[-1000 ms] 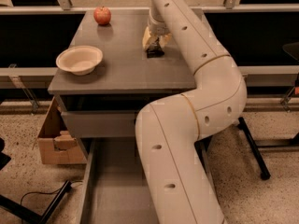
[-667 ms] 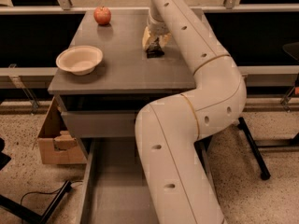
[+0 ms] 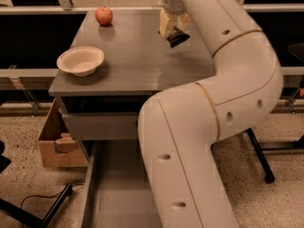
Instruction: Place rxbar chocolate into middle drawer
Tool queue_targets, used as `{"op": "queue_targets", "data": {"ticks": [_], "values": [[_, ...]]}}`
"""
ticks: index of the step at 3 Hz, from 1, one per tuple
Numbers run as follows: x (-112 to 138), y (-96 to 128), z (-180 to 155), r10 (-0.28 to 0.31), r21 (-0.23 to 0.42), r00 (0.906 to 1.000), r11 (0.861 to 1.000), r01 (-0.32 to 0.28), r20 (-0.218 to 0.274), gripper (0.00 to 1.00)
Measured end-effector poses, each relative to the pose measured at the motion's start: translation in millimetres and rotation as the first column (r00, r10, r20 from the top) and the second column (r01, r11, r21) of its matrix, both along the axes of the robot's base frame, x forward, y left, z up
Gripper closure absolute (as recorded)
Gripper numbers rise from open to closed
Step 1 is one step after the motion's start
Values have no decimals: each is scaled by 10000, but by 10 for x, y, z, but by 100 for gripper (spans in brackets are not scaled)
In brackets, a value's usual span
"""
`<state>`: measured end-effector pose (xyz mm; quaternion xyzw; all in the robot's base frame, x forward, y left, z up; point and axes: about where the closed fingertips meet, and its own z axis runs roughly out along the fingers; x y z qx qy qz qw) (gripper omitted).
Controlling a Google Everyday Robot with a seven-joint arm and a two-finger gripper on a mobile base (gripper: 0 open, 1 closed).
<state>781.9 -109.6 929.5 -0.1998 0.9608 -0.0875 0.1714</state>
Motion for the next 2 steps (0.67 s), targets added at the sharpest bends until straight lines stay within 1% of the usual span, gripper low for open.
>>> {"op": "queue_targets", "data": {"ticks": [1,2], "values": [[-537,-260,438,786,-796,9958,9934,-822,-472,100],[-932,-524,608,721,-769,9959,9941,-762,-541,100]]}}
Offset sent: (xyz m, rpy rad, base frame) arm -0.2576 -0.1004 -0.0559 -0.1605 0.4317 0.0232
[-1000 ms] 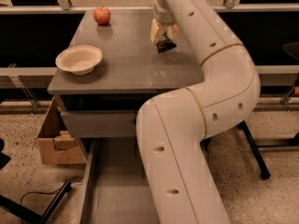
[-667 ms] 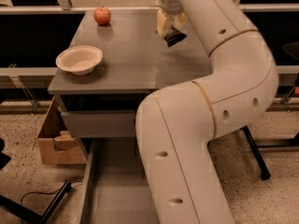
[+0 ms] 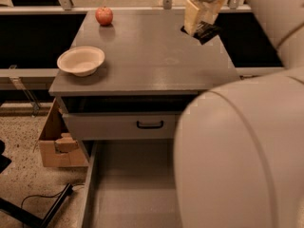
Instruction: Place rxbar chocolate into middle drawer
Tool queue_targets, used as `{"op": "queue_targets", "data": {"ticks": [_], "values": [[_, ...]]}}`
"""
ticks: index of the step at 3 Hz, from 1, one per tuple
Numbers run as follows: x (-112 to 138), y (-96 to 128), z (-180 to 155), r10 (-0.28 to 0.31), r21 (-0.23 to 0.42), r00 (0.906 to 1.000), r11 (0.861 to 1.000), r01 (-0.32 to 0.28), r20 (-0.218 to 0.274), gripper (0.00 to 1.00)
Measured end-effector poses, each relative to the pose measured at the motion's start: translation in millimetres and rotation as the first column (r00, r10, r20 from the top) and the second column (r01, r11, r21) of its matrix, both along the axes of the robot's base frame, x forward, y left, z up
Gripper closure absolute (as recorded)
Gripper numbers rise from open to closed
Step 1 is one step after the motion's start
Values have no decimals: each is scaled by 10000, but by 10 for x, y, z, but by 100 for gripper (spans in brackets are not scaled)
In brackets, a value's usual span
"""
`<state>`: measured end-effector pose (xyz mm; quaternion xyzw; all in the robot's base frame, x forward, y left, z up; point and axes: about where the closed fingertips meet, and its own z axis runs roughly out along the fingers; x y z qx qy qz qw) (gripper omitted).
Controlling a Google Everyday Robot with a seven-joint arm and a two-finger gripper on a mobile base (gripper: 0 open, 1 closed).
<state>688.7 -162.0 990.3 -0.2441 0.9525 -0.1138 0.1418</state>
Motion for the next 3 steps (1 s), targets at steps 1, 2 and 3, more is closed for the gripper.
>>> {"op": "queue_targets", "data": {"ticks": [1,2,3], "values": [[-459,-279,1,306,500,9995,9983,-305,-15,100],[-908,-485,-280,1008,1399,9949,9853,-983,-102,100],[-1432,-787,-891,1582,2319,9874,9605,-1540,3,100]]}}
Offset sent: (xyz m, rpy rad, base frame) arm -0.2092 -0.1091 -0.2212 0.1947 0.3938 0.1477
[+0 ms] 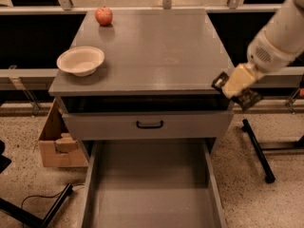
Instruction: Place rxbar chocolate into middle drawer
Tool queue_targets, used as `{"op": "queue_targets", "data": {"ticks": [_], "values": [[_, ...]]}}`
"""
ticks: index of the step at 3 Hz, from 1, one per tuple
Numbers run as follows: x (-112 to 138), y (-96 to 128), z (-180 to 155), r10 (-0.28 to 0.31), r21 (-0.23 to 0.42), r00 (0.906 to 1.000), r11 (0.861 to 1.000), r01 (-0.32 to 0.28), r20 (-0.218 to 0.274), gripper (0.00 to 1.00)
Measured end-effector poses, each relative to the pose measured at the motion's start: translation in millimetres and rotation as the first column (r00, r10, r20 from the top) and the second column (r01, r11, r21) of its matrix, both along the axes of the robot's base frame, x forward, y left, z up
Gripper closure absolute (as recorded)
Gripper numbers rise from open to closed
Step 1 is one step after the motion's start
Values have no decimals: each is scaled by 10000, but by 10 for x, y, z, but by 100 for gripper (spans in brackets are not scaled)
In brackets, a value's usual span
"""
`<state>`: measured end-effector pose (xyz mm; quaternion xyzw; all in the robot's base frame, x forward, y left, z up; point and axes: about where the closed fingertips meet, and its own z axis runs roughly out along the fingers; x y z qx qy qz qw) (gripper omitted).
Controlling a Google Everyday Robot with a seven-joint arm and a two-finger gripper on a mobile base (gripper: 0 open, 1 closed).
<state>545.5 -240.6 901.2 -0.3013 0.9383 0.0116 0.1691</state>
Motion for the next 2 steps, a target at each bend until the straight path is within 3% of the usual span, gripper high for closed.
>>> {"op": "queue_targets", "data": {"ticks": [2], "values": [[-352,-282,-1217,305,1239,9995,9918,-310,56,100]]}}
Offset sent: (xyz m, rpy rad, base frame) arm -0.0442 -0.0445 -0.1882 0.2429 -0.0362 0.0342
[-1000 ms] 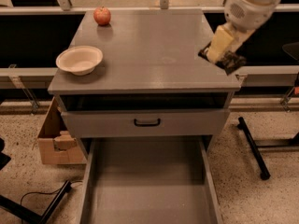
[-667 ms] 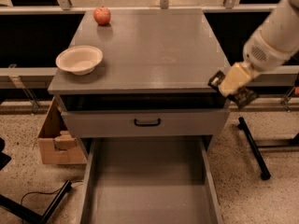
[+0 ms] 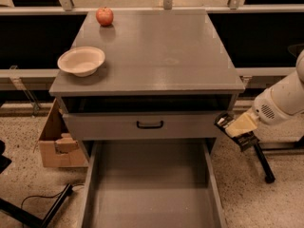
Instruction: Place rxbar chocolate into middle drawer
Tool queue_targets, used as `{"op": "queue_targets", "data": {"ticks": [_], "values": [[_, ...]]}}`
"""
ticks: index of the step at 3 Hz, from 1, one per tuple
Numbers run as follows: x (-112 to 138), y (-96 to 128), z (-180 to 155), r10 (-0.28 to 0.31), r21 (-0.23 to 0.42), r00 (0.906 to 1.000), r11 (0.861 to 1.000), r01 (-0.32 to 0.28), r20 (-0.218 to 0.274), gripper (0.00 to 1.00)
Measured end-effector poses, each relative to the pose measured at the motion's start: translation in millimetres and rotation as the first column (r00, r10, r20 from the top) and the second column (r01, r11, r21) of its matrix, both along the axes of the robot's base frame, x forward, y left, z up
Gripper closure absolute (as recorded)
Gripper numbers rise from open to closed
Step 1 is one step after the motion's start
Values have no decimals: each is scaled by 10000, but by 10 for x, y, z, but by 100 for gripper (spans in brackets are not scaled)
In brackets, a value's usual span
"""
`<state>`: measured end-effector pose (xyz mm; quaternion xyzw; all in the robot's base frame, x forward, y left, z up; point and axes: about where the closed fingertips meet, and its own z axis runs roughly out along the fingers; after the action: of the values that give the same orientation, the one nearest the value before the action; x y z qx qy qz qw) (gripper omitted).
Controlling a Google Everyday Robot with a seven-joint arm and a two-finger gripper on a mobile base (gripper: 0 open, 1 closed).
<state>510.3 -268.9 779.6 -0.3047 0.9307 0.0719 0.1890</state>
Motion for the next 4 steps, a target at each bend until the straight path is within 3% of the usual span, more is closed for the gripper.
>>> {"op": "queue_targets", "data": {"ticks": [1,2,4], "values": [[70,-104,-333,-38,887,9988,9961,-6,485,100],[90,-256,-676,-450,2176,9942,9758,228,975,100],[90,-205,-848,-417,2367,9954,9714,202,861,100]]}}
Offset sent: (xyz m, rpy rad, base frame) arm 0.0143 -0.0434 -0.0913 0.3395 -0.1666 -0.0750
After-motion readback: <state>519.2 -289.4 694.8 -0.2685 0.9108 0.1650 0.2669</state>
